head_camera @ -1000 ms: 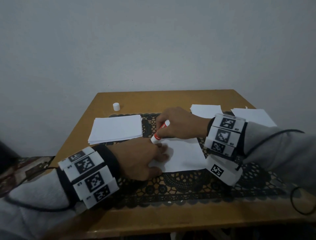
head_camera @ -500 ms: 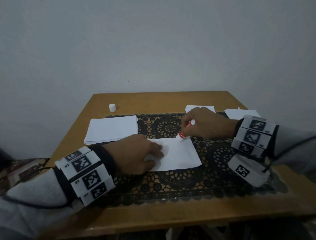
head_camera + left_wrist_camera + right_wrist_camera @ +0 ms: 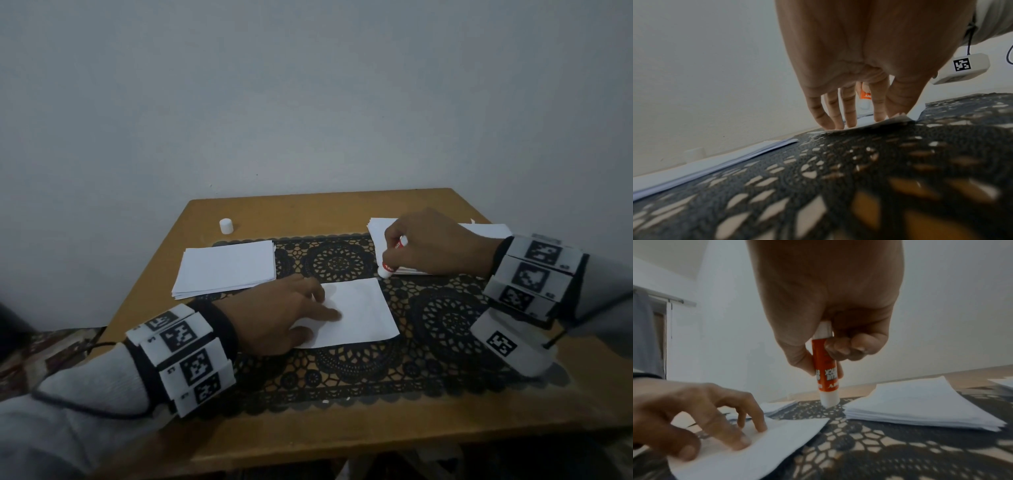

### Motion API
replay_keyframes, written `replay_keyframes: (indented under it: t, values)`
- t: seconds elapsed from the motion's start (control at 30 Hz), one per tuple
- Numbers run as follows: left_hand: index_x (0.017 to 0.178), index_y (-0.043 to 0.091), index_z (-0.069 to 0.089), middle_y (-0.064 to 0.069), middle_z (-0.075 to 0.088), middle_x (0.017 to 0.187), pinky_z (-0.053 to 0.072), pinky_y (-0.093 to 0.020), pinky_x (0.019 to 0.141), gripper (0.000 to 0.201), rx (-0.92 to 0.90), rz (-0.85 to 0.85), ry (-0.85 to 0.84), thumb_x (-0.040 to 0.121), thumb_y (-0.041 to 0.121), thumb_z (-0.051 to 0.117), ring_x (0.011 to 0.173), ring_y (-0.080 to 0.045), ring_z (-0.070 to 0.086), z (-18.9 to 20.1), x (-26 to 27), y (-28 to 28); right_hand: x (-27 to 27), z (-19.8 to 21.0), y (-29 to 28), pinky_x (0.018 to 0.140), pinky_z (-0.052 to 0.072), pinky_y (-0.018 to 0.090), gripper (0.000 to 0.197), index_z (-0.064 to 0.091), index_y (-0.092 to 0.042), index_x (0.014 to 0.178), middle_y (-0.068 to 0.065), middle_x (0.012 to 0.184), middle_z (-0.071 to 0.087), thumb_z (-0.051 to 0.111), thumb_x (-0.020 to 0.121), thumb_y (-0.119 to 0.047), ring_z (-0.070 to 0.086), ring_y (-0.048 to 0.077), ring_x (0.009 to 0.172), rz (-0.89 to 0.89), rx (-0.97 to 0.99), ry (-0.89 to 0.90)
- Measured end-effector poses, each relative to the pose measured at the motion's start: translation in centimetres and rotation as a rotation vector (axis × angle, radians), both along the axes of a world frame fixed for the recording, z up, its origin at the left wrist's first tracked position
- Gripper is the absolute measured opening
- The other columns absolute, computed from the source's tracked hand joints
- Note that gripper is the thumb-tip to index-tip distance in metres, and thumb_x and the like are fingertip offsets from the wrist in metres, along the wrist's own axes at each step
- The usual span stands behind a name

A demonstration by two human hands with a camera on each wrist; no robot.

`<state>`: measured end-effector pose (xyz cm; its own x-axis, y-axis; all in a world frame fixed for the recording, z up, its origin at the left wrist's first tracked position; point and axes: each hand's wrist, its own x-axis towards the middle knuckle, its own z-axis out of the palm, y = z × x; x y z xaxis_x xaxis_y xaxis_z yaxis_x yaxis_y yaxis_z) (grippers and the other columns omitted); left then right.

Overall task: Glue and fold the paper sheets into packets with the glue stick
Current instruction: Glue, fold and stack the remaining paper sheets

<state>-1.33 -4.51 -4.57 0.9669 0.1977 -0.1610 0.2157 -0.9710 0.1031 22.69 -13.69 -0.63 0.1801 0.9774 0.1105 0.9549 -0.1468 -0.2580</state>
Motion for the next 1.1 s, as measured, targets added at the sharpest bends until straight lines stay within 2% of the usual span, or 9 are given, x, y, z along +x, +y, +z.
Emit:
replay_keyframes:
  t: [0.1,0.23,0.37,0.63,0.8,1.1]
  values:
    - [0.143,0.043,0.037,0.006,0.035,0.141,0.032,-0.028,0.108,0.050,0.003,-0.001,0.006,0.096,0.032,0.051,0.127,-0.011,0.032,-0.1,0.1,0.1,-0.4,0.4,0.0,0.063,0.042,0.028,0.018,0.071,-0.015,0.070,-0.011,0.073,0.060,0.071,0.077,-0.031,0.054,0.010,0.072,-0.012,0.100,0.017]
    - [0.142,0.044,0.036,0.008,0.033,0.142,0.031,-0.028,0.109,0.049,-0.001,-0.007,0.010,0.096,0.034,0.050,0.128,-0.009,0.030,-0.1,0.2,0.2,-1.3,-0.6,-0.3,0.069,0.047,0.027,0.013,0.074,-0.019,0.079,-0.010,0.083,0.067,0.070,0.081,-0.031,0.059,0.010,0.081,0.046,0.041,0.054]
    - [0.143,0.044,0.035,0.008,0.033,0.143,0.030,-0.028,0.109,0.049,0.001,-0.008,0.016,0.096,0.034,0.049,0.129,-0.008,0.029,0.0,0.1,0.2,-1.5,-1.7,-0.2,0.067,0.051,0.030,0.013,0.075,-0.018,0.078,-0.008,0.082,0.071,0.068,0.083,-0.029,0.065,0.014,0.078,0.048,0.003,0.087]
    - [0.143,0.043,0.035,0.008,0.033,0.143,0.030,-0.028,0.109,0.049,0.008,0.002,0.023,0.097,0.034,0.049,0.128,-0.009,0.030,0.0,0.3,0.1,-2.0,-1.9,-0.7,0.058,0.048,0.025,0.015,0.074,-0.014,0.073,-0.001,0.076,0.072,0.070,0.081,-0.026,0.063,0.015,0.070,0.068,-0.037,0.114]
    - [0.142,0.043,0.036,0.007,0.034,0.142,0.032,-0.030,0.109,0.049,0.012,0.006,0.010,0.096,0.034,0.050,0.127,-0.010,0.032,-0.1,0.2,0.1,-2.5,-1.8,-1.9,0.070,0.054,0.035,0.014,0.076,-0.016,0.073,-0.004,0.077,0.072,0.070,0.080,-0.028,0.065,0.013,0.075,0.074,-0.082,0.130]
    - [0.142,0.044,0.036,0.009,0.034,0.142,0.030,-0.026,0.108,0.049,0.007,0.008,0.005,0.096,0.034,0.050,0.127,-0.008,0.031,0.1,0.3,0.0,-2.9,-1.7,-4.4,0.071,0.055,0.038,0.015,0.077,-0.018,0.074,-0.006,0.077,0.072,0.068,0.080,-0.029,0.065,0.012,0.074,0.138,-0.155,0.168]
